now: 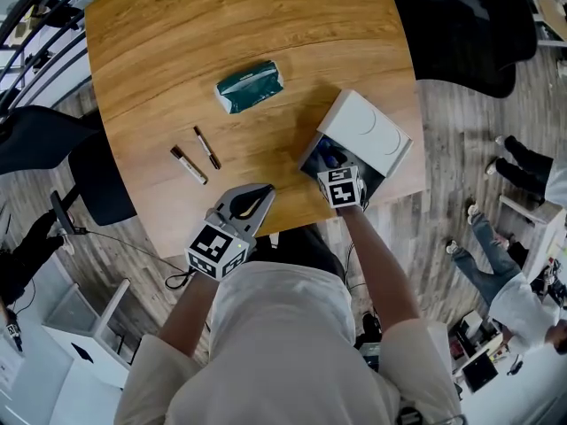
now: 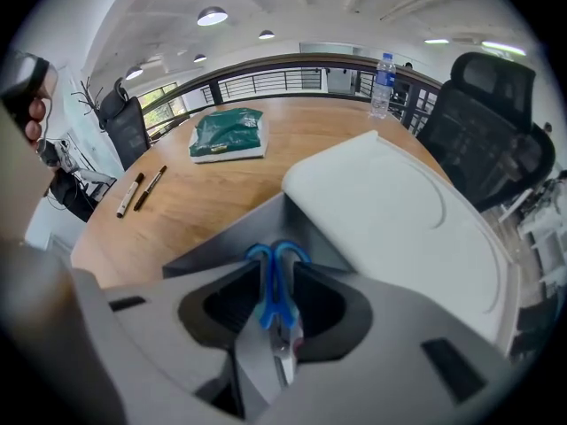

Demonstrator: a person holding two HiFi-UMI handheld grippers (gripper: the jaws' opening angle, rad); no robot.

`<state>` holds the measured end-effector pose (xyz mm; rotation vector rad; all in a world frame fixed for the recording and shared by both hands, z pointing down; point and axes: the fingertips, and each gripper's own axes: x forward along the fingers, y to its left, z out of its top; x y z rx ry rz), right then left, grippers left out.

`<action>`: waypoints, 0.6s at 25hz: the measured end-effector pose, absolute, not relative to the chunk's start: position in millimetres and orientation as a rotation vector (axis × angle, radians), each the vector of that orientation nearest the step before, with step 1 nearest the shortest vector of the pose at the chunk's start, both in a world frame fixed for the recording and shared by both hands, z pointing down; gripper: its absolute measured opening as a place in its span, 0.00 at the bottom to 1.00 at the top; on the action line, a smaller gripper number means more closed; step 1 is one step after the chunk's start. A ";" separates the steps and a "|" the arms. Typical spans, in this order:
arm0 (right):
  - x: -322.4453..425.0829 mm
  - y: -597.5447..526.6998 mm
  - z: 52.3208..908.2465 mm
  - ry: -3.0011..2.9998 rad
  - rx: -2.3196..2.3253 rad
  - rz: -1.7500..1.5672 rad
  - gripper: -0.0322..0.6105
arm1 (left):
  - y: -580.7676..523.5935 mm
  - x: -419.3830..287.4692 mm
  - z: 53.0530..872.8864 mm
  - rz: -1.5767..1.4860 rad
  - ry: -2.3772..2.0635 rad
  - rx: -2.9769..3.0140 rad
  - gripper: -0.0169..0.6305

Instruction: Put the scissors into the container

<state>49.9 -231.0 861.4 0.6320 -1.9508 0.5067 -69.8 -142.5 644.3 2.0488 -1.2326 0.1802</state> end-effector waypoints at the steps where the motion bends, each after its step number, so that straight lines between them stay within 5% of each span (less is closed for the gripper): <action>1: 50.6 -230.3 859.9 -1.951 0.637 0.508 0.21 | -141.4 -70.0 643.9 0.180 -1.230 2.052 0.01; 15: 68.0 -217.0 793.9 -1.974 0.856 0.526 0.21 | -110.2 -69.4 624.6 0.225 -1.140 2.149 0.01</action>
